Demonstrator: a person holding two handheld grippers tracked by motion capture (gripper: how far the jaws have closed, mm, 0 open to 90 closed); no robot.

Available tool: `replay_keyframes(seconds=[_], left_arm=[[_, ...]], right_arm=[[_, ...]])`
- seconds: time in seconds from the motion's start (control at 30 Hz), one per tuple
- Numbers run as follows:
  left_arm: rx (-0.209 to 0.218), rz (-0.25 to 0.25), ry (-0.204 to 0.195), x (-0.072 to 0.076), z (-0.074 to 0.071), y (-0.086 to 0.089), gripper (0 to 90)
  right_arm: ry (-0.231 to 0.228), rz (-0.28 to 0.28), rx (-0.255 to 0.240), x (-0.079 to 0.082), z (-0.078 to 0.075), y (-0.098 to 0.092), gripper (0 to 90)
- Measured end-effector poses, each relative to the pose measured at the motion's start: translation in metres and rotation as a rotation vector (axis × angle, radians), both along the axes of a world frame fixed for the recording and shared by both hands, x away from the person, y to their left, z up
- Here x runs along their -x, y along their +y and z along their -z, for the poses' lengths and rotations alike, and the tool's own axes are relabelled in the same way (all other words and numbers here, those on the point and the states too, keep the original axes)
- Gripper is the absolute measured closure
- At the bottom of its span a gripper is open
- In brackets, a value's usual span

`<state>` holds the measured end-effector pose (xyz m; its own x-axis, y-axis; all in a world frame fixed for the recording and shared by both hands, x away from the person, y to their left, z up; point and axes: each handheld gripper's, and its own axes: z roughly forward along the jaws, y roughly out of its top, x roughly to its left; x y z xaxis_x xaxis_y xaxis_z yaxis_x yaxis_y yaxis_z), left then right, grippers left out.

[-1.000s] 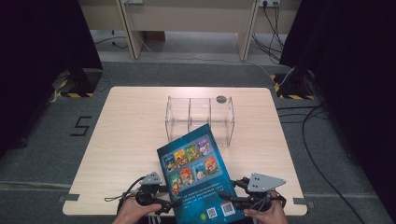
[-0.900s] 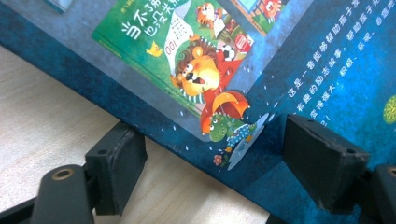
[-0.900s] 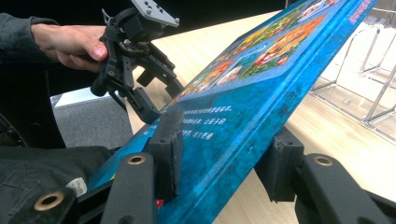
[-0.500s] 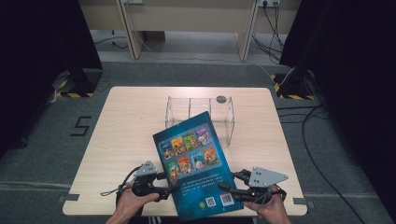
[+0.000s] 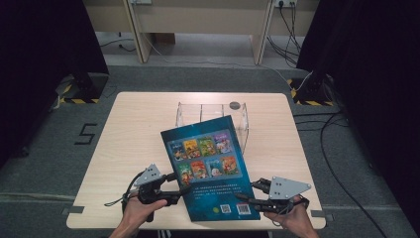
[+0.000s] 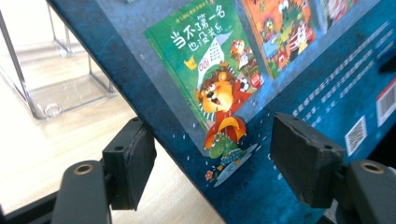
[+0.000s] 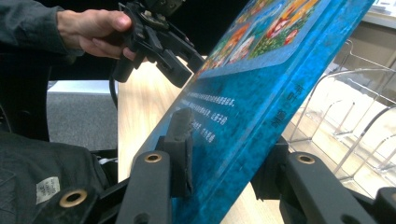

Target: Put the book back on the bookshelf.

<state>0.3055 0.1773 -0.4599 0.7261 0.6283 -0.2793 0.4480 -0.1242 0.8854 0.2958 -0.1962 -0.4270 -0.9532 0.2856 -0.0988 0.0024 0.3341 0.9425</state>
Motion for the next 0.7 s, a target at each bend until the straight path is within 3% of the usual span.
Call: replay_keyframes(seconds=[0.1, 0.37, 0.5, 0.53, 0.7], left_arm=[[0.015, 0.004, -0.005, 0.001, 0.000, 0.000, 30.9], [0.045, 0.052, 0.001, 0.004, 0.003, -0.002, 30.8], [0.013, 0.082, 0.022, 0.006, 0.011, -0.009, 29.8], [0.010, 0.083, 0.021, 0.006, 0.012, -0.010, 30.0], [-0.012, 0.079, -0.009, 0.010, 0.006, -0.014, 30.4]], right_arm=[[0.010, 0.001, -0.003, 0.001, 0.001, -0.001, 65.8], [-0.051, -0.040, -0.023, 0.006, 0.008, -0.008, 66.2], [-0.089, -0.060, -0.019, 0.009, 0.007, -0.009, 66.4], [-0.080, -0.055, -0.019, 0.008, 0.007, -0.009, 66.4], [-0.084, -0.050, -0.041, 0.009, 0.012, -0.012, 66.4]])
